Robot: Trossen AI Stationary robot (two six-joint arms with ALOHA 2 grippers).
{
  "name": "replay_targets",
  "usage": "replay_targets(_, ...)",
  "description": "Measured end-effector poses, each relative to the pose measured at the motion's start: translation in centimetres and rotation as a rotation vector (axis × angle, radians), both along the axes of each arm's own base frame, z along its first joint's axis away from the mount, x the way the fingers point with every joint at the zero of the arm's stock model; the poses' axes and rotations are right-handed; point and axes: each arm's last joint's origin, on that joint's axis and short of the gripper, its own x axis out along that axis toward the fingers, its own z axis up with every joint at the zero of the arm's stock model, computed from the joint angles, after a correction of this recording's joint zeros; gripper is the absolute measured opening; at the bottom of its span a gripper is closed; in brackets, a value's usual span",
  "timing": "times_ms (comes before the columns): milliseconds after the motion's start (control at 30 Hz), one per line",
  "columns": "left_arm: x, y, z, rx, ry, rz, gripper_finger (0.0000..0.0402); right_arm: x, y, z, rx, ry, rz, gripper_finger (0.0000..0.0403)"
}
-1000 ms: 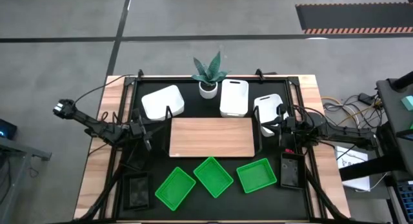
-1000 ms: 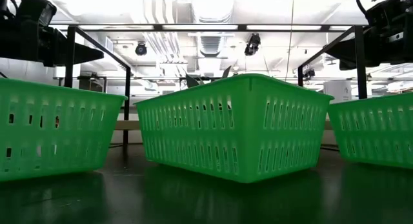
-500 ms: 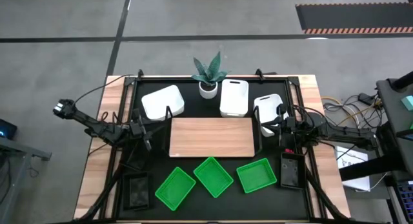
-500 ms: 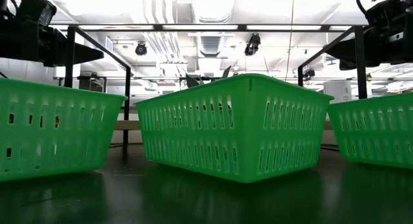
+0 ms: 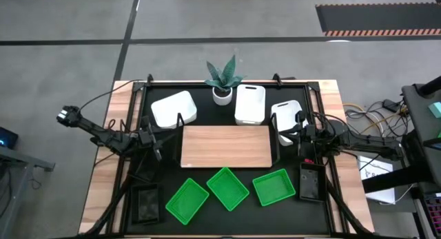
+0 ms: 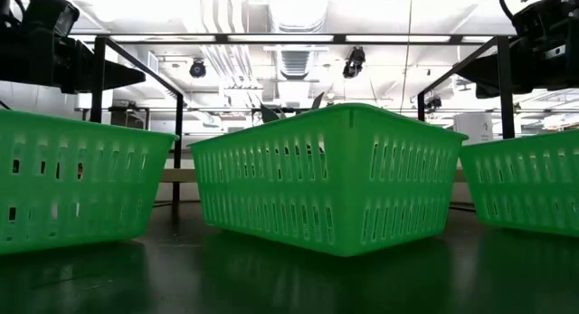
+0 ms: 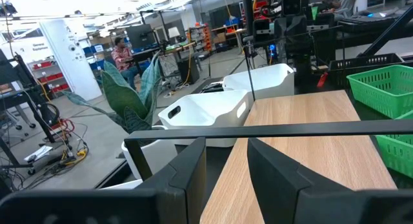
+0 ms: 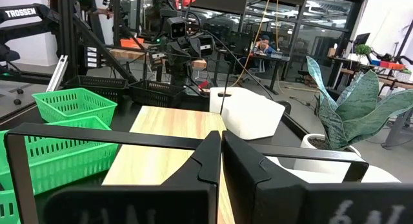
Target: Stack baskets on shelf by color
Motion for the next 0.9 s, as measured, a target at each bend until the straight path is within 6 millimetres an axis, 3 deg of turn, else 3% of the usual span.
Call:
replay_targets(633,0.0,0.0,0.1,-0.005,-0.01,0.0,0.0099,0.0,0.0,0.0,0.0,0.0,0.0,0.0009)
replay_targets(800,0.0,-0.1,1.2,-0.067,-0.127,-0.036,0.0099,0.0,0.0,0.0,0.0,-0.002,0.0,0.0009)
replay_targets(900,-0.1,-0.2,2.3,-0.131,-0.247,-0.106,0.0099,0.0,0.0,0.1,0.085,-0.014,0.004,0.0009)
